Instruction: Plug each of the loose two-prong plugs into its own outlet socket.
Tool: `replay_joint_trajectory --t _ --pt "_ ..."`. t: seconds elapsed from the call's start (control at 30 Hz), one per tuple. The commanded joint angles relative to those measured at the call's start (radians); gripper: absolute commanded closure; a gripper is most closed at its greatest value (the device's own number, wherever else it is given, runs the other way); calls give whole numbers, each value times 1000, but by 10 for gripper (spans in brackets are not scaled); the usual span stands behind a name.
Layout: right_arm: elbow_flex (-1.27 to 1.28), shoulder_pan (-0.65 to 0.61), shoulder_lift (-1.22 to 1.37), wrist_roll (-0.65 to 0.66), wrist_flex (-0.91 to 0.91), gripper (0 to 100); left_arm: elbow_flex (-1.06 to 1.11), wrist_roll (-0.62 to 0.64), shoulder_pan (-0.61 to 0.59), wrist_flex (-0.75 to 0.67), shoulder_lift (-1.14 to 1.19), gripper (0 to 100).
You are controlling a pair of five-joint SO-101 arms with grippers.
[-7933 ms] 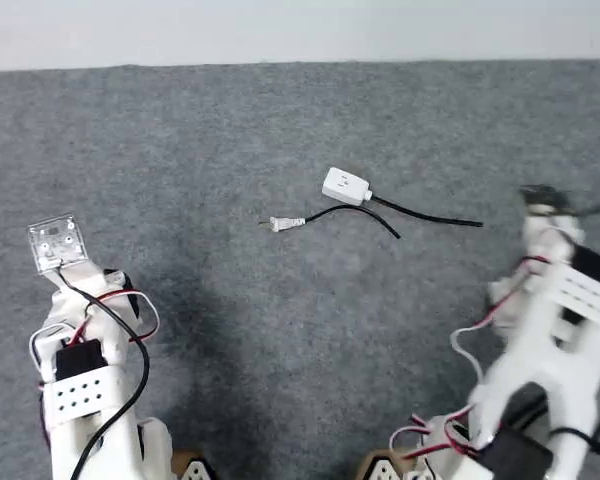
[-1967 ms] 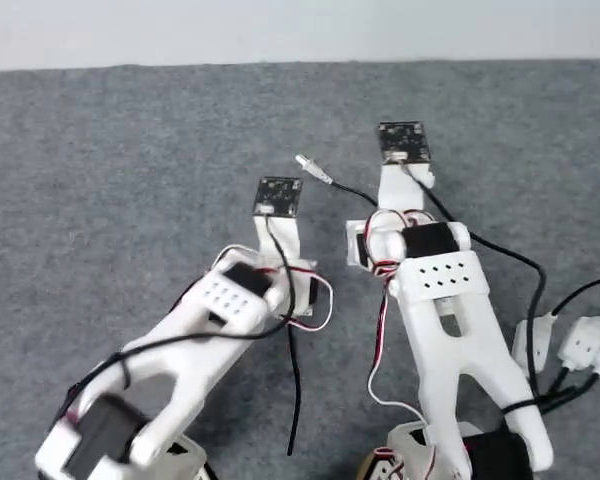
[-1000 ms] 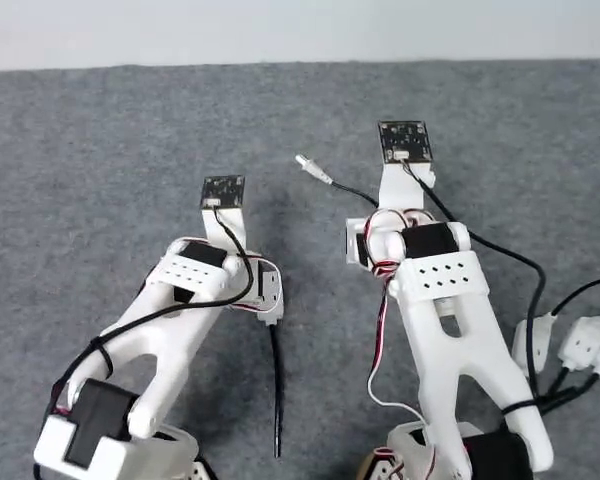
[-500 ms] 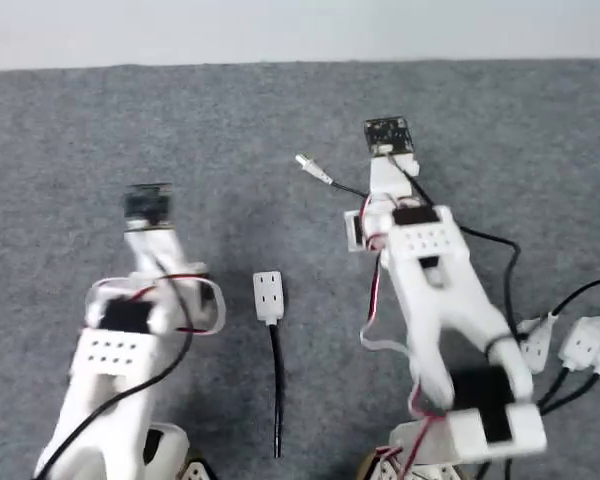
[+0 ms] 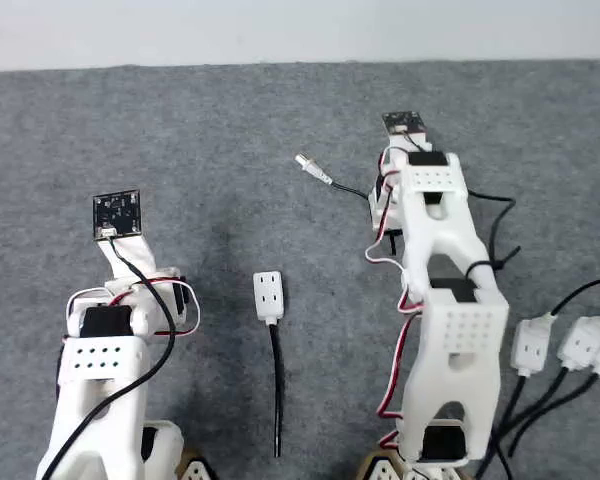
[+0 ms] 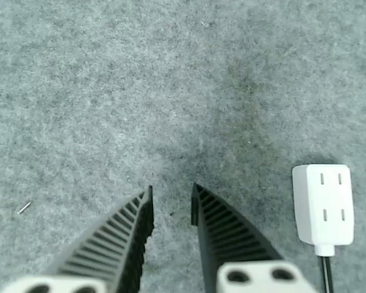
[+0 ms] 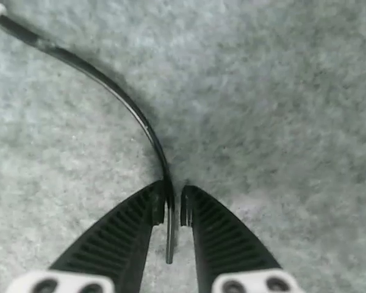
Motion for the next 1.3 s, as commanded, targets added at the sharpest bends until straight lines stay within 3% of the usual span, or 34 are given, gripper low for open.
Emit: replay_joint_trajectory --t 0.0,0.37,0.53,0.73,0.97,1.27 --pt "-244 -8 114 18 142 961 -10 -15 -8 6 -12 900" --pt "-655 67 226 -63 519 991 16 -15 -2 -64 18 900" --pt "-684 68 162 -64 552 991 18 -15 -2 -71 18 900" --pt "-522 65 -58 -55 552 991 18 -17 -2 -74 18 900" --pt "-241 31 -443 44 552 991 44 -17 -2 -127 14 901" --pt "110 -128 -894 157 553 991 42 -17 -8 -129 12 901"
